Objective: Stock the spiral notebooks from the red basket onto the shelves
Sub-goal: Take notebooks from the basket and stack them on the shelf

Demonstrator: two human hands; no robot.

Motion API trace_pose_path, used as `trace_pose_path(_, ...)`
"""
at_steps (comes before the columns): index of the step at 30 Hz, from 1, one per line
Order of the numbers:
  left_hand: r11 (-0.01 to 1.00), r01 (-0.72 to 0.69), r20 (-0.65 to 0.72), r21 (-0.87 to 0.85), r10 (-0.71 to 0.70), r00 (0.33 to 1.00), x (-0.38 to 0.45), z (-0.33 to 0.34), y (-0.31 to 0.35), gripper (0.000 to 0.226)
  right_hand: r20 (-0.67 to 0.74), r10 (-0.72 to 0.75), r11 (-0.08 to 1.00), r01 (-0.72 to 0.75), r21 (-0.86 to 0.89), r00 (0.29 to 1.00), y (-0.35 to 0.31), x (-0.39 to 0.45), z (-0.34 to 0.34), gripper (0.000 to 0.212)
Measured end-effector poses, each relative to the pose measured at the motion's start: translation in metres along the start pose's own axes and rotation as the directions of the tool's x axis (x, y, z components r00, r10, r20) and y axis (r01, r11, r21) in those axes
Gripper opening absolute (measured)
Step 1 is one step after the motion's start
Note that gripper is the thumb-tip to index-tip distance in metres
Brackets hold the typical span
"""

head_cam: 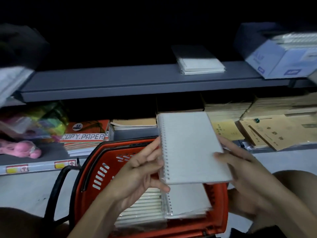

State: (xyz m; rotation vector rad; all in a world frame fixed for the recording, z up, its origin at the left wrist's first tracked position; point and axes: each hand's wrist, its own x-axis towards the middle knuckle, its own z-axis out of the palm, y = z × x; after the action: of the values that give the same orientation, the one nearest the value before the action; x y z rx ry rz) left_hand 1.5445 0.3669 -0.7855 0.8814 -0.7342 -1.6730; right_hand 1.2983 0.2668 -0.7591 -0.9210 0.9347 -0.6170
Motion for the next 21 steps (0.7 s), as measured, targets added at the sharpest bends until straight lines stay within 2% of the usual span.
trace_pose_path(2,0.998,-0.067,-0.034,0.01,0.067,0.997,0.007,0.007,0.012,0.061,0.052,-0.074,0.997,0.075,-0.009,0.996,-0.014,0.0,0.004,0.051)
trace_pose_path(7,0.966,-0.248,-0.222,0.081,0.259,0.94,0.03,0.031,0.033,0.051,-0.148,-0.264,0.964,0.267,-0.001,0.953,-0.038,0.01,0.014,0.025)
trace_pose_path(11,0.968,-0.249,-0.208,0.022,0.248,0.946,0.044,0.043,0.038,0.061,-0.036,-0.302,0.953,0.302,-0.003,0.953,-0.054,0.012,0.01,0.04)
trace_pose_path(14,0.96,-0.264,-0.14,0.098,0.276,0.951,0.053,0.045,0.038,0.068,0.057,-0.287,0.957,0.289,-0.037,0.956,-0.062,0.012,0.0,0.052)
trace_pose_path(17,0.946,-0.264,-0.114,0.186,0.288,0.951,0.065,0.047,0.038,0.068,-0.027,-0.29,0.956,0.289,-0.052,0.957,-0.061,0.016,-0.009,0.052)
trace_pose_path(21,0.947,-0.251,-0.218,0.203,0.293,0.931,0.089,0.053,0.04,0.064,-0.172,-0.283,0.956,0.291,0.022,0.944,-0.059,0.031,-0.019,0.044)
